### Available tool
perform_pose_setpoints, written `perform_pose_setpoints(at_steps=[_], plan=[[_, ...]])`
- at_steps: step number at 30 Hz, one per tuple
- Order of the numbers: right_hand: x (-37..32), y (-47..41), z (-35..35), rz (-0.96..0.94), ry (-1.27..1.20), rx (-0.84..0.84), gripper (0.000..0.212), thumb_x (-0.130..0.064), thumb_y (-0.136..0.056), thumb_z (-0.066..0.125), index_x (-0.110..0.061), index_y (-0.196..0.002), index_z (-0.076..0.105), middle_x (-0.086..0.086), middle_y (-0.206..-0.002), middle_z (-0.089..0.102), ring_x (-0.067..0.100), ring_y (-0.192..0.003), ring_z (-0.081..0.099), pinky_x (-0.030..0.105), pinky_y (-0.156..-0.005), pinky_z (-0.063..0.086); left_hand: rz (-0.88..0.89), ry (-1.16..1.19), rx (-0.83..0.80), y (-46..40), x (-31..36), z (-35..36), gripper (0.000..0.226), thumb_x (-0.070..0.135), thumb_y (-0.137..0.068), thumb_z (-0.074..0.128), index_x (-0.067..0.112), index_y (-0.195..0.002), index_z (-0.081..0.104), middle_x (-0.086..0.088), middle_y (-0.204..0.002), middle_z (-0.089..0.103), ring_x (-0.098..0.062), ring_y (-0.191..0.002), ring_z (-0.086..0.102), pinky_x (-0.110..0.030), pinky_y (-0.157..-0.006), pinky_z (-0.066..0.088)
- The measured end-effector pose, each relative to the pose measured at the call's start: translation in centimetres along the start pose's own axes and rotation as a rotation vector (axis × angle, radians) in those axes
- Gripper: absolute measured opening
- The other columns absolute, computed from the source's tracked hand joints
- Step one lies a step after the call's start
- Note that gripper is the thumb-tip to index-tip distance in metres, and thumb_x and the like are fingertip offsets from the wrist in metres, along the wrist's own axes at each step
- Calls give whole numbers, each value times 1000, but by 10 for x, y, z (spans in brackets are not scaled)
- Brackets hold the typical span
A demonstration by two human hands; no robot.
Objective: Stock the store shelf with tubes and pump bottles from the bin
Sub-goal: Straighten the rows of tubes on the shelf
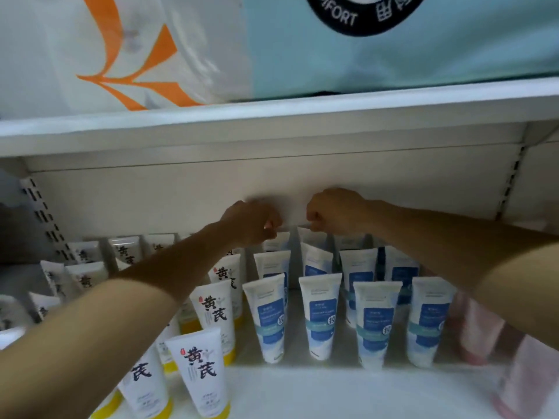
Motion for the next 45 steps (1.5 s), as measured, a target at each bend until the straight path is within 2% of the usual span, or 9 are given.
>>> perform_pose_setpoints(at_steps=[3, 6, 9, 12, 18, 24, 32, 40, 45], plan=[[0, -8, 3, 12, 1, -10, 22, -36, -92, 59, -14, -93, 66, 2, -99, 67, 18, -83, 60, 21, -55, 31, -1, -54, 17, -5, 0, 4, 22, 29, -95, 57, 25, -115, 66, 5, -123, 60, -16, -110, 56, -28, -92, 45], [-5, -12, 10, 3, 18, -48, 21, -29, -88, 65, -11, -95, 71, 4, -99, 69, 21, -86, 64, 25, -61, 40, -29, -65, 36, -10, -4, 7, 20, 27, -94, 57, 24, -108, 70, 4, -117, 64, -16, -104, 58, -29, -87, 49], [-7, -13, 14, -6, 15, -26, 14, -19, -87, 64, -10, -93, 72, 6, -98, 68, 21, -85, 64, 24, -62, 39, -39, -76, 24, -10, -7, 11, 19, 26, -94, 56, 26, -107, 71, 4, -115, 64, -17, -104, 59, -33, -90, 51], [-8, -13, 15, -22, -50, -8, 14, -15, -88, 62, -10, -94, 73, 6, -101, 68, 20, -89, 64, 27, -70, 46, -32, -75, 23, -11, -8, 14, 21, 26, -95, 55, 27, -110, 70, 4, -116, 64, -17, -105, 58, -33, -91, 50], [-11, -12, 15, -39, -71, 41, 15, -16, -89, 61, -13, -101, 71, 5, -105, 67, 20, -93, 62, 26, -74, 40, -35, -29, 10, -17, -15, 21, 21, 22, -94, 58, 24, -111, 71, 1, -115, 66, -18, -102, 61, -35, -94, 50], [-10, -12, 16, -33, -55, 57, 14, -15, -90, 60, -12, -98, 72, 6, -102, 69, 20, -90, 63, 25, -70, 38, -33, -5, 14, -19, -20, 24, 22, 19, -93, 60, 19, -112, 70, -1, -116, 66, -18, -104, 60, -36, -97, 49], [-7, -9, 16, -19, -25, 40, 13, -18, -89, 62, -11, -92, 73, 5, -95, 69, 18, -84, 64, 25, -66, 44, -19, 5, 18, -20, -19, 25, 21, 17, -93, 58, 19, -111, 69, -1, -117, 65, -19, -105, 60, -33, -96, 48], [-5, -4, 14, -8, -24, 43, 13, -18, -89, 62, -10, -91, 72, 6, -94, 69, 20, -84, 64, 24, -63, 40, 6, -13, 14, -20, -17, 23, 21, 14, -92, 59, 20, -106, 72, 0, -111, 69, -19, -101, 63, -36, -95, 50], [-4, -2, 14, -5, -45, 34, 12, -18, -88, 62, -10, -90, 72, 6, -95, 68, 20, -84, 63, 29, -68, 46, 4, -5, 18, -17, -19, 21, 21, 13, -93, 59, 18, -109, 71, -1, -113, 68, -19, -104, 61, -34, -97, 48]])
Point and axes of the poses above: each hand's wrist, its own y-axis away from the middle knuckle, its own z-axis out of the palm, x = y × z, the point moved 6 cm from there along -y, towards the middle knuckle
